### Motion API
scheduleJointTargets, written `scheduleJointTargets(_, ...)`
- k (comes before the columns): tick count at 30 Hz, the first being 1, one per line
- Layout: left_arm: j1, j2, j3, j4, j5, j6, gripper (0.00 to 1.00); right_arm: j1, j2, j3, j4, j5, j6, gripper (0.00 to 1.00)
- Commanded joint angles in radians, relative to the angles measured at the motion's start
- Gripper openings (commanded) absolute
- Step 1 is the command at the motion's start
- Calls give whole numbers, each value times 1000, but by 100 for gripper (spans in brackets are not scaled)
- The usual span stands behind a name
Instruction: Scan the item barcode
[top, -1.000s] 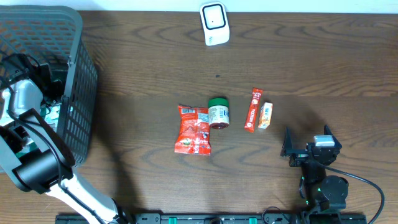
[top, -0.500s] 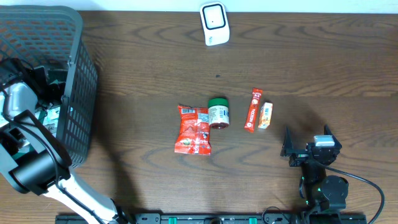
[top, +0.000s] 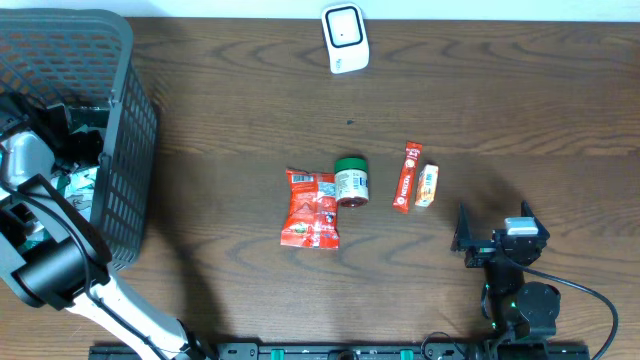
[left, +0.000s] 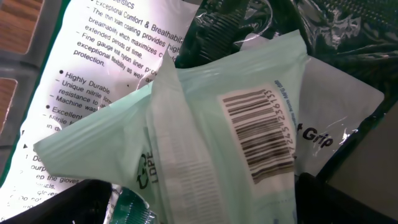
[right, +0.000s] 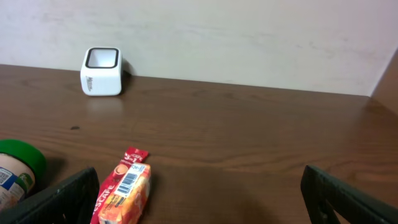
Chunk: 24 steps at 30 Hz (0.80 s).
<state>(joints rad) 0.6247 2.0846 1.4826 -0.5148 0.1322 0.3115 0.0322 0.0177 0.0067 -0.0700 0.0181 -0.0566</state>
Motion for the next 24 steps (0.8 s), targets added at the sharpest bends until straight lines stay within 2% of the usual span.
scheduleJointTargets(1, 16, 101, -50, -26, 47, 5, 96, 0, -5, -1, -3, -1, -9, 99)
scheduleJointTargets(3, 16, 75, -49, -27, 93, 5, 100, 0, -5, -1, -3, -1, -9, 99)
scheduleJointTargets(6, 16, 43, -50, -26, 158, 8, 98, 0, -5, -1, -3, -1, -9, 99)
scheduleJointTargets(13, 16, 29, -54, -67, 166, 29, 98, 0, -5, -1, -3, -1, -9, 99)
scheduleJointTargets(16, 16, 29, -58, -80, 225, 48, 98, 0, -5, -1, -3, -1, -9, 99)
scheduleJointTargets(21, 16, 20, -55, -82, 198, 44, 98, 0, -5, -1, -3, -1, -9, 99)
scheduleJointTargets(24, 10, -15, -47, -82, 123, 6, 98, 0, -5, -1, -3, -1, -9, 99)
